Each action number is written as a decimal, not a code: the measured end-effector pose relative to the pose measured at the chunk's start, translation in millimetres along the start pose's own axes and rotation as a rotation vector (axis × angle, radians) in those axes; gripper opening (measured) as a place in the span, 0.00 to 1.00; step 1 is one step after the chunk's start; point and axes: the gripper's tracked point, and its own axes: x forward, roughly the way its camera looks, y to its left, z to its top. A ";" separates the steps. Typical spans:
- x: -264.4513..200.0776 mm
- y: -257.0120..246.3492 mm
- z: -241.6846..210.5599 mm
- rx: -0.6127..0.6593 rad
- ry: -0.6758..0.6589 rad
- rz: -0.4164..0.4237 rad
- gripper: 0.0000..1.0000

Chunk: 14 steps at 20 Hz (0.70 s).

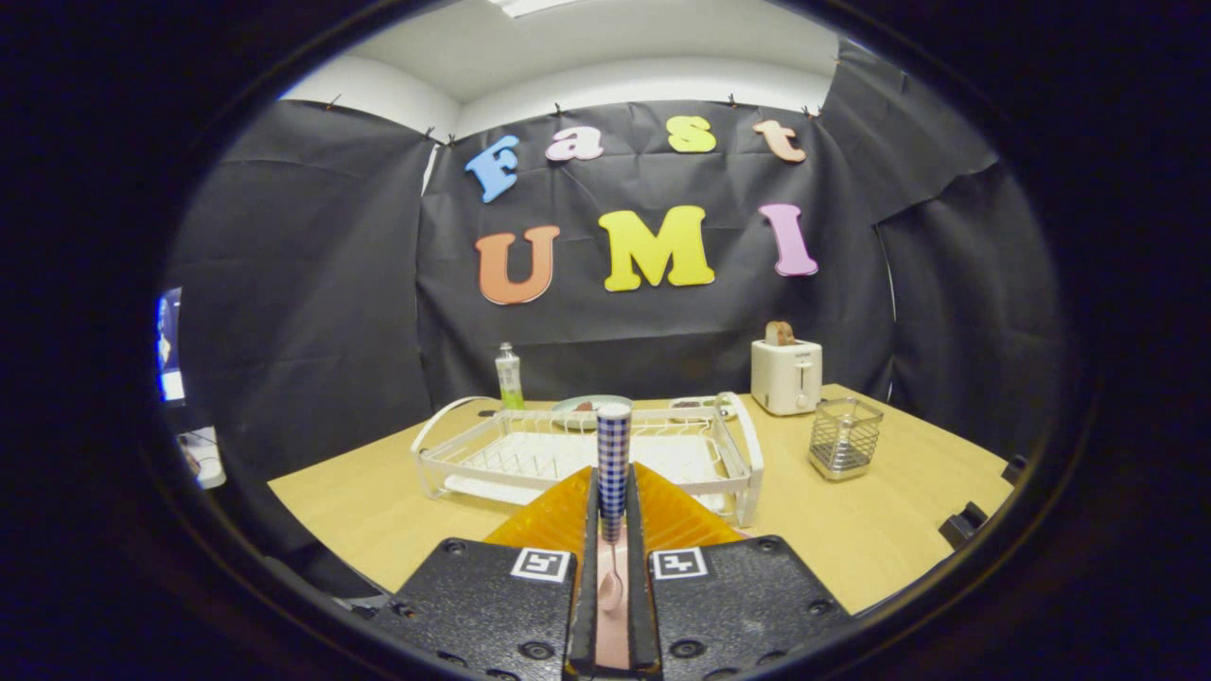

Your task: Take the plate from the dish rack, then take the spoon from the basket and place it into the plate.

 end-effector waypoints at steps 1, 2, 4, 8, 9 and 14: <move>-1.6 -2.1 0.3 0.004 0.002 -0.007 0.18; -2.8 -4.3 2.7 0.008 -0.002 -0.011 0.20; -9.5 -16.0 8.9 0.006 -0.015 -0.044 0.36; -25.0 -40.3 21.8 0.020 -0.039 -0.071 0.62; -27.2 -46.6 23.5 0.010 -0.029 -0.076 0.71; -50.6 -85.6 42.5 0.056 0.000 -0.125 1.00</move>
